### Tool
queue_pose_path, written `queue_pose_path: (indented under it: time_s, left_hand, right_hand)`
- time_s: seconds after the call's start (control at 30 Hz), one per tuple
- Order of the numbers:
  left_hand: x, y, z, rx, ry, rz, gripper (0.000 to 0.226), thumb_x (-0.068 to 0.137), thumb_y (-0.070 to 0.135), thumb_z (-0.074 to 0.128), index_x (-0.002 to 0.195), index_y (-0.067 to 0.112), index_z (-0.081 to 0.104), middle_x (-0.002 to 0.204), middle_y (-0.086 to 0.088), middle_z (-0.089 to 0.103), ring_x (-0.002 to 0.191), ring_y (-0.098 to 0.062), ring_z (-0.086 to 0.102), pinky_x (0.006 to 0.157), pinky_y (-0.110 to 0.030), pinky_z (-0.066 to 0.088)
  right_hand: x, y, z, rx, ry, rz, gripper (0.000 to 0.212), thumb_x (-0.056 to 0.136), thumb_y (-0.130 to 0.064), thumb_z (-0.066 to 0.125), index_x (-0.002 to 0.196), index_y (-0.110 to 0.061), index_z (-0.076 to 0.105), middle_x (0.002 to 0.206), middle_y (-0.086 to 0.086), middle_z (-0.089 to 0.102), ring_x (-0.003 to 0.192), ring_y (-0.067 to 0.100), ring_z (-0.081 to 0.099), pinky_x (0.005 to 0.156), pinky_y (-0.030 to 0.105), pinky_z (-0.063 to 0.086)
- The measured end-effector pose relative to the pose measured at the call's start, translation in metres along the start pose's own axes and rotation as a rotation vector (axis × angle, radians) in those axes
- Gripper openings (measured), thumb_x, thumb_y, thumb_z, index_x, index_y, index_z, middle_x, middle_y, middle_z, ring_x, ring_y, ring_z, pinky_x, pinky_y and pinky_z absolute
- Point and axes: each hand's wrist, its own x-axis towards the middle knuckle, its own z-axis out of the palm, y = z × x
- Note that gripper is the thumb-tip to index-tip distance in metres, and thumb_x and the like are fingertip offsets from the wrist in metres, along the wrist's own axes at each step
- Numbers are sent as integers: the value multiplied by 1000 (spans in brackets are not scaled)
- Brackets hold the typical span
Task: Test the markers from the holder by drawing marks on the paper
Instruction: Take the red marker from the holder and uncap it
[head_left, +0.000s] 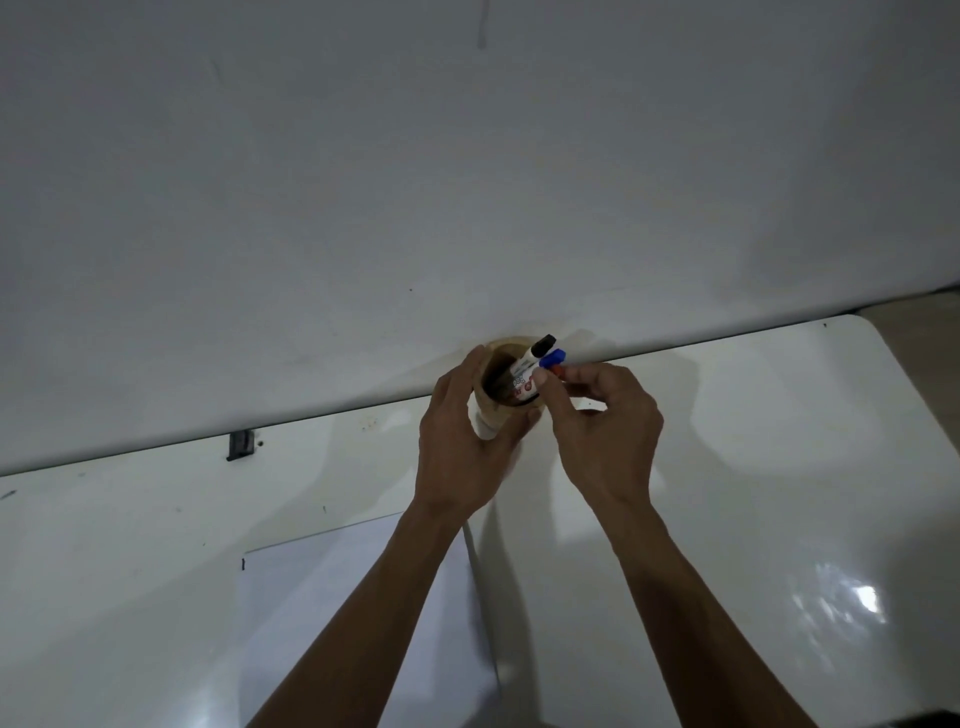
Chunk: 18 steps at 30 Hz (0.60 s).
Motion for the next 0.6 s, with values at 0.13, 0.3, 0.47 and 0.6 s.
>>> queue_pose_path:
  time_s: [0.13,0.3,0.47,0.6]
  left_hand:
    - [1,0,-1,18,-6,-13,68,80,35,81,123,67,38,119,58,42,113,22,48,89,-23,51]
    - [1,2,-4,26,-30,-36,66,81,34,81,122,65,40,117,59,42,112,20,49,88,-28,54]
    - [-5,-10,-9,43,-89,-127,96,71,38,88,149,35,33,144,23,47,128,-6,52,102,-47,52]
    - [-20,-5,-31,49,-51,-160,74,83,23,79,147,24,41,145,1,51,123,-11,54,95,-38,55]
  right_hand:
    - [3,-15,-9,62,48,13,10,85,-19,82,88,-13,74,82,-3,72,76,-8,66,62,4,46]
    - [15,-55,-46,342,214,43,13,93,-22,73,86,-27,64,85,2,75,83,12,75,67,38,61]
    - [9,-88,-79,538,194,-58,11,102,-18,61,94,-23,54,90,9,68,87,27,77,79,47,62]
    - [-17,-78,-73,352,5,43,9,98,-22,66,94,-29,63,83,-10,70,61,14,69,67,39,60]
